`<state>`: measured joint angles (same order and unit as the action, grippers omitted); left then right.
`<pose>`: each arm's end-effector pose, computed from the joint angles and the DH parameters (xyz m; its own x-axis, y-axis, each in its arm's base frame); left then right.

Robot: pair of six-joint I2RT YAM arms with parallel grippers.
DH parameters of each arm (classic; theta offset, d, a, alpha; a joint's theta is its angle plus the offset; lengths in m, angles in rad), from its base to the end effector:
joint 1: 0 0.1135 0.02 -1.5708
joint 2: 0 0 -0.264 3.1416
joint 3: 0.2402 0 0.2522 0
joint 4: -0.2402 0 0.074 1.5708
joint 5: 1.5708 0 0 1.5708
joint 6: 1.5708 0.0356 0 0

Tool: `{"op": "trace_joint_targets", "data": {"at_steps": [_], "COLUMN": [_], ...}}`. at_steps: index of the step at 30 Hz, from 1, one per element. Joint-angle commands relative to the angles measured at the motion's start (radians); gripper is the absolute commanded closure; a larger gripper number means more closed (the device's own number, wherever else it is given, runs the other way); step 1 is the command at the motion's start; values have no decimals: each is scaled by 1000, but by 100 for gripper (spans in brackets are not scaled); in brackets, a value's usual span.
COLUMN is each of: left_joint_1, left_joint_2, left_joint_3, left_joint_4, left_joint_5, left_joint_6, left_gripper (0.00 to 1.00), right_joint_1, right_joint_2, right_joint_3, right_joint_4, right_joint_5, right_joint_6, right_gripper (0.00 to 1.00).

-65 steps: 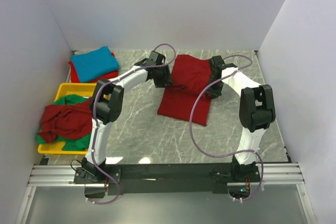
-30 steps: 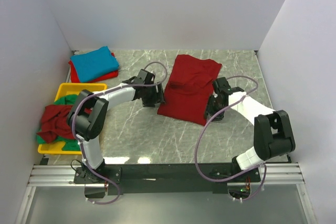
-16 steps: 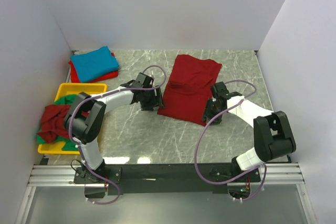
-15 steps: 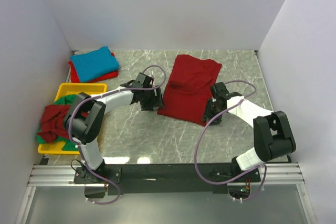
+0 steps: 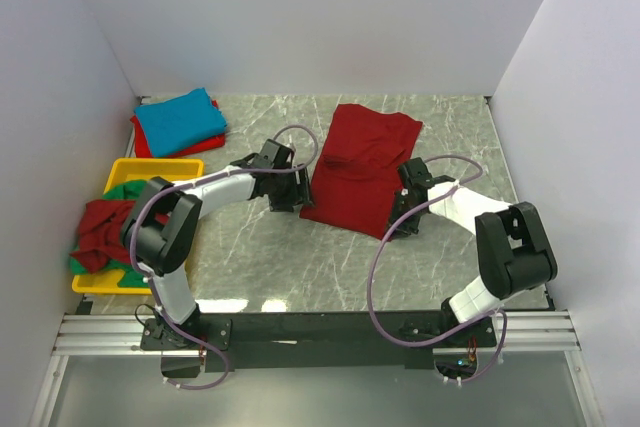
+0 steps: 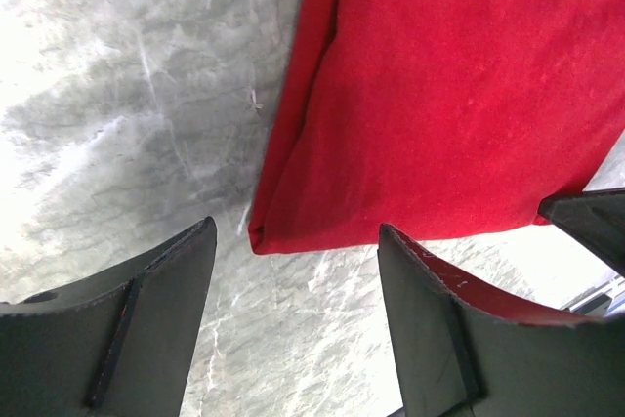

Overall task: Fold and stack the t-shirts
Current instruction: Fold the tshirt

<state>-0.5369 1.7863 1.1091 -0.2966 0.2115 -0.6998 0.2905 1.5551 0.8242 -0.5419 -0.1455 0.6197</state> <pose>0.3108 -0.1937 0.1747 -0.9310 -0.1786 -0.3182 0.0024 0.8690 -0.4949 0.2576 0.0824 0.1542 -0.9339 0.3206 -0.1585 0.2680 0.9208 0.2833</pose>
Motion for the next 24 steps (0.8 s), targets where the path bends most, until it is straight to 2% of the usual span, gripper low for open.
{"op": "trace_joint_targets", "data": {"at_steps": [1, 5, 15, 24], "left_joint_1": [-18, -29, -44, -67], "left_joint_2": [-24, -4, 25, 65], "left_joint_3": [20, 32, 58, 64], "left_joint_4": [11, -4, -62, -70], "left_joint_5": [-7, -35, -110, -124], "left_joint_6": [8, 10, 11, 0], "left_gripper": [28, 31, 60, 62], "right_joint_1": [12, 13, 13, 13], "right_joint_2": [22, 26, 33, 37], "right_joint_3": [-19, -17, -8, -8], "right_joint_4": [14, 11, 5, 7], "right_joint_5": [-5, -6, -3, -5], "right_joint_6": [5, 5, 3, -1], "right_gripper": [78, 88, 91, 91]}}
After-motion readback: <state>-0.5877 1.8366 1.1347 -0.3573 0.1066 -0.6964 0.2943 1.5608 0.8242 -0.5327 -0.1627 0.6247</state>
